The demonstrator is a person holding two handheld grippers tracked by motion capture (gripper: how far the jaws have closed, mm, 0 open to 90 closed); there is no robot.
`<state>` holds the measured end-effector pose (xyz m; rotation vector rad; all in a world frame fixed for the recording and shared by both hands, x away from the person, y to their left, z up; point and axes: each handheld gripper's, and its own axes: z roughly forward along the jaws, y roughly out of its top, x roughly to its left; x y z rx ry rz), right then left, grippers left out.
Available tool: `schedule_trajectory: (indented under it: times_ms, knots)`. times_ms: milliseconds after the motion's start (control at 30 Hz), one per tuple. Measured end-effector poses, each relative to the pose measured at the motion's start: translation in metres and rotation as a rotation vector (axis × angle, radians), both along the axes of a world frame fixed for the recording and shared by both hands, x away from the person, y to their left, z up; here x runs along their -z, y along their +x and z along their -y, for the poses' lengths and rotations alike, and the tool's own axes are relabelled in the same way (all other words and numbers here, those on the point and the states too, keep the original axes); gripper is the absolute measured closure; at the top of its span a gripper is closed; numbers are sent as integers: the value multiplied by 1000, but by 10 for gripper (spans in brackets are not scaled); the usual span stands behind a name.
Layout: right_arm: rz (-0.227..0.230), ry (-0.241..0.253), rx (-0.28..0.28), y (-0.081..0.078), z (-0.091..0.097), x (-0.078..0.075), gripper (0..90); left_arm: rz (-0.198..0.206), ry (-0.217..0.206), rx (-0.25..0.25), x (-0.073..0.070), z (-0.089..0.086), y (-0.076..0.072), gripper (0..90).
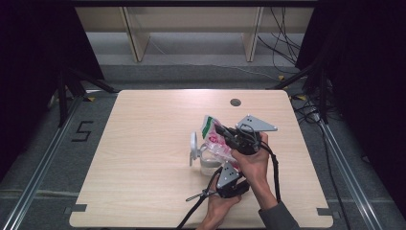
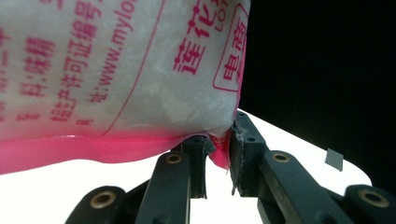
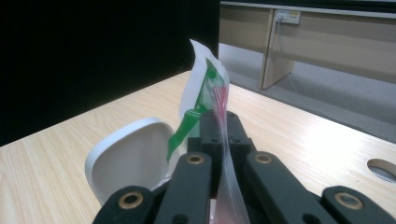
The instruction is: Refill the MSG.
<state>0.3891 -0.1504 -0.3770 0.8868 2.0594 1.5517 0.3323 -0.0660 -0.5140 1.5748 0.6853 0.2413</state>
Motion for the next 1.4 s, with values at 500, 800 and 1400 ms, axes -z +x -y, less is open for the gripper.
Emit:
schedule_trajectory:
  times_ms: [500, 800, 1400]
  knots:
    - [-2, 11, 1, 2, 1, -1, 900, -1, 12, -9, -2, 1, 2, 775]
    - [16, -4, 16, 3, 0, -2, 900, 0, 2, -7, -2, 3, 5, 776]
    - [35, -10, -3, 6, 0, 0, 900, 1, 13, -12, -2, 2, 3, 776]
